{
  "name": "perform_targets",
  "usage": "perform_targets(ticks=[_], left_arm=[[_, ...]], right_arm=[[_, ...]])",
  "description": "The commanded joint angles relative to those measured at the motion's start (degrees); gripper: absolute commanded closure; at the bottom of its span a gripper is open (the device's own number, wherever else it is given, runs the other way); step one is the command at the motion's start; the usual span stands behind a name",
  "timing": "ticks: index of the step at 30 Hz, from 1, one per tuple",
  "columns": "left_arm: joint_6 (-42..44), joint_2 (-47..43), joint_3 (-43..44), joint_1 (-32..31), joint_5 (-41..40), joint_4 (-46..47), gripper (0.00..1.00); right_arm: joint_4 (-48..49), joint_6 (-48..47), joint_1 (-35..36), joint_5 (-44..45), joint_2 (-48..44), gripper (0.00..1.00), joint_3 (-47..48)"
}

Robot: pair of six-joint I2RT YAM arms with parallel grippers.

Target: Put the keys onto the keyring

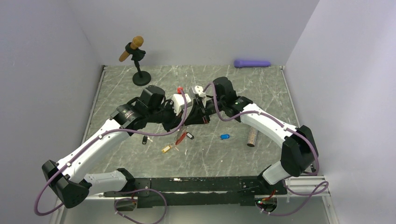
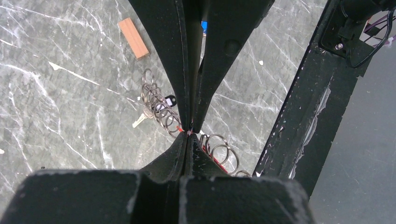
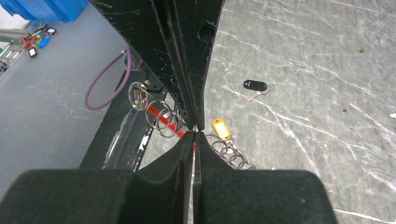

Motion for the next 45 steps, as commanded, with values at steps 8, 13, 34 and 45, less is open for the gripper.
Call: perform_targets(ticks=[8, 13, 34, 45], left_arm=[[-1.7, -1.0, -0.5, -0.1, 1.6, 4.4, 1.0], [-2.3, -1.3, -1.1, -0.2, 1.8, 4.7, 1.0], [-3.0, -1.1, -1.5, -0.1, 2.0, 5.4, 1.0], [-11.9, -13.5, -12.1, 4.0, -2.6, 15.9, 0.45]], right_arm=[[-2.0, -1.5, 1.3, -0.5, 0.3, 1.0, 2.8], [-4.5, -2.6, 1.3, -0.3, 0.4, 1.0, 4.2], [-6.6, -5.7, 1.8, -2.1, 0.6, 1.0, 4.5], [-10.7, -8.3, 1.7, 0.5, 0.6, 1.0, 7.7]])
